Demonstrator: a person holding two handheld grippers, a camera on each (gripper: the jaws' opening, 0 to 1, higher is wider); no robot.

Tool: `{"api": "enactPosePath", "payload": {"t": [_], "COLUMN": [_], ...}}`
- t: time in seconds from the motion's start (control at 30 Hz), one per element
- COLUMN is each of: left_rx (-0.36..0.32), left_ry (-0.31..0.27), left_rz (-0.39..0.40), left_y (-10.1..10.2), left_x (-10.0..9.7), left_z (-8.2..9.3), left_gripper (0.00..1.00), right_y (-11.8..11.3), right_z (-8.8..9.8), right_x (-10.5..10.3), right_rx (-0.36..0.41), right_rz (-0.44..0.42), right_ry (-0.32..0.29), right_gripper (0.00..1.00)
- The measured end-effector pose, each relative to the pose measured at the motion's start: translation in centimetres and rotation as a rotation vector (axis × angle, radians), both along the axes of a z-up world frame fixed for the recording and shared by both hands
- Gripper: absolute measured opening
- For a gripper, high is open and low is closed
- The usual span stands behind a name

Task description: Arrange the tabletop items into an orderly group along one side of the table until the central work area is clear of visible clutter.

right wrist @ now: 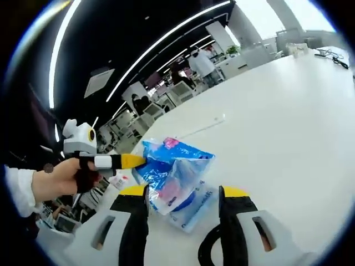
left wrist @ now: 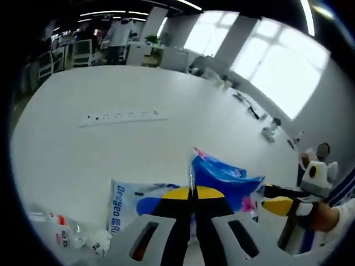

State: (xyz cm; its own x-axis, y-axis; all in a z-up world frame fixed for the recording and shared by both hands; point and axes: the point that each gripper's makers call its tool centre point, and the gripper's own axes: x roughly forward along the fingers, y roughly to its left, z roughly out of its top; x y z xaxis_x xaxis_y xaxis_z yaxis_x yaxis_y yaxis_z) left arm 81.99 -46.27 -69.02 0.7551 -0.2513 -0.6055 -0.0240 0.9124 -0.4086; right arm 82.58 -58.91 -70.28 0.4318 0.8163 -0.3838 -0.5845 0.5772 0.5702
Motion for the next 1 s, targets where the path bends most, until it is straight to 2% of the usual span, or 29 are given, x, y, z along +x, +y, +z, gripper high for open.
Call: {"api": "enactPosePath", "payload": {"t": [0.17, 0.27, 0.33, 0.37, 0.43, 0.57, 0.63, 0.8, 0.93, 1.0], "left_rx": [0.047, 0.035, 0.027, 0.017, 0.010, 0.029, 0.033, 0.045, 0.077, 0.069], "left_ry": [-0.015, -0.023, -0.027, -0.030, -0.026, -0.041, -0.045, -0.050, -0.046, -0.040], "left_rz": [0.007, 0.031, 0.052, 0.057, 0.058, 0.045, 0.039, 0.017, -0.028, -0.025], "left_y": [-0.7, -0.8, -1.0, -1.1, -1.3, -1.9, -3.2, -4.8, -6.1, -6.5], "left_x": [-0.4, -0.2, -0.2, -0.2, -0.1, 0.1, 0.0, 0.3, 0.4, 0.4], "left_z": [0.1, 0.0, 0.1, 0.1, 0.0, 0.2, 0.4, 0.5, 0.0, -0.4], "left_gripper": [0.00, 0.00, 0.00, 0.00, 0.00, 0.00, 0.00, 0.00, 0.00, 0.00], "right_y": [-0.3, -0.5, -0.5, -0.8, -1.1, -1.7, -2.1, -3.2, -4.1, -4.5], "right_z": [0.0, -0.1, -0.1, -0.3, -0.3, 0.1, 0.4, 0.9, 1.0, 1.2], "right_x": [0.7, 0.8, 0.8, 0.8, 1.0, 1.9, 2.3, 3.4, 4.1, 4.3], "right_rx": [-0.025, -0.033, -0.005, -0.029, -0.051, -0.070, -0.077, -0.101, -0.110, -0.115], "right_rz": [-0.030, -0.032, -0.034, -0.034, -0.029, -0.029, -0.027, -0.016, -0.016, -0.014], "right_ry": [-0.025, -0.023, 0.009, 0.003, -0.021, -0.037, -0.049, -0.086, -0.093, -0.099], "right_gripper": [0.34, 0.22, 0.16, 0.13, 0.02, 0.00, 0.00, 0.00, 0.00, 0.00]}}
